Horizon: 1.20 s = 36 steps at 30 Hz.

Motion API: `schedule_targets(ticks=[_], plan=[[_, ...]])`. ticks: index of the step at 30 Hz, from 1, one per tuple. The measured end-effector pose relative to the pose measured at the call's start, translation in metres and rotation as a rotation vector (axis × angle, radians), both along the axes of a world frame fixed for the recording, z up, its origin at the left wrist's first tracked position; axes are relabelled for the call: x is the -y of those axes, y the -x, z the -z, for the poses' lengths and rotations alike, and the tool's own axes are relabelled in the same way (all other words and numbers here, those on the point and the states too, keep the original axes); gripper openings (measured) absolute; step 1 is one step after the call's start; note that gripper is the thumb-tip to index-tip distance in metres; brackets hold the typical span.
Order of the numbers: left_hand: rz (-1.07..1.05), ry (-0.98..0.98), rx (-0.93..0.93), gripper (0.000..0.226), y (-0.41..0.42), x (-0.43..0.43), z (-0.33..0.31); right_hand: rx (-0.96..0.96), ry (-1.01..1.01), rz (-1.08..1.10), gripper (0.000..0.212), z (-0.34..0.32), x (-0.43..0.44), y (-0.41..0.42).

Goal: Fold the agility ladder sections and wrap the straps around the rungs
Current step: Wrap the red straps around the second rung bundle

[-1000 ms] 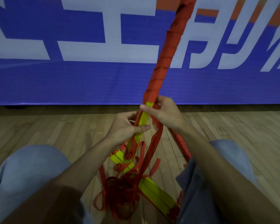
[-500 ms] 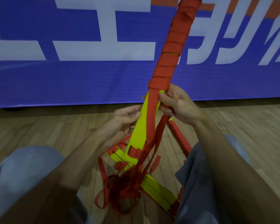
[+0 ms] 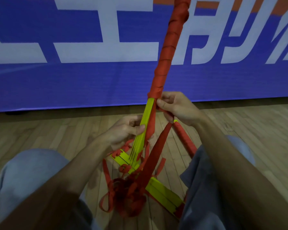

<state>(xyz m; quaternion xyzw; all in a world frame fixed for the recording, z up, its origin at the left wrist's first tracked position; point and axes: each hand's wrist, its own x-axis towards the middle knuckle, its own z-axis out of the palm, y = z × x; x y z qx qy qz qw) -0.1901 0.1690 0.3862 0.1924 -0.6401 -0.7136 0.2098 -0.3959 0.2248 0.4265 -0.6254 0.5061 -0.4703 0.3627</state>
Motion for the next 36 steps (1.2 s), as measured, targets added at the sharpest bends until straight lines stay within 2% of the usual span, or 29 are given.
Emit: schedule_targets(ticks=[4, 11, 16, 19, 21, 23, 25, 27, 29, 31, 33, 36], plan=[[-0.18, 0.026, 0.012, 0.034, 0.006, -0.001, -0.002, 0.003, 0.0, 0.176, 0.027, -0.003, 0.002, -0.012], [-0.396, 0.12, 0.024, 0.025, 0.012, -0.004, -0.001, -0.009, 0.104, 0.207, 0.017, -0.004, 0.002, -0.03], [-0.514, 0.237, 0.109, 0.02, 0.02, -0.008, 0.011, -0.229, 0.145, 0.413, 0.018, 0.008, 0.009, -0.05], [-0.482, 0.316, 0.142, 0.025, 0.023, -0.011, 0.012, -0.301, 0.1, 0.447, 0.012, 0.01, 0.014, -0.045], [-0.397, 0.397, 0.15, 0.02, 0.02, -0.011, 0.004, -0.213, 0.068, 0.412, 0.007, 0.01, 0.016, -0.037], [-0.352, 0.511, 0.196, 0.013, 0.015, -0.008, -0.005, -0.066, 0.036, 0.358, 0.012, 0.008, 0.015, -0.03], [-0.476, 0.565, 0.214, 0.024, 0.009, 0.001, -0.01, 0.009, 0.005, 0.269, 0.007, 0.008, 0.011, -0.025], [-0.65, 0.458, 0.122, 0.027, 0.005, 0.009, -0.016, 0.037, -0.016, 0.159, 0.011, 0.009, 0.008, -0.023], [-0.695, 0.293, 0.014, 0.023, -0.001, 0.019, -0.021, 0.056, -0.025, 0.034, 0.013, 0.01, 0.007, -0.023], [-0.568, 0.127, -0.115, 0.032, -0.008, 0.026, -0.028, 0.083, -0.032, -0.09, 0.018, 0.011, 0.007, -0.025], [-0.399, 0.033, -0.269, 0.047, -0.014, 0.028, -0.033, 0.133, -0.063, -0.2, 0.032, 0.012, 0.008, -0.029], [-0.199, -0.116, -0.45, 0.051, -0.022, 0.024, -0.038, 0.184, -0.106, -0.374, 0.055, 0.016, 0.007, -0.036]])
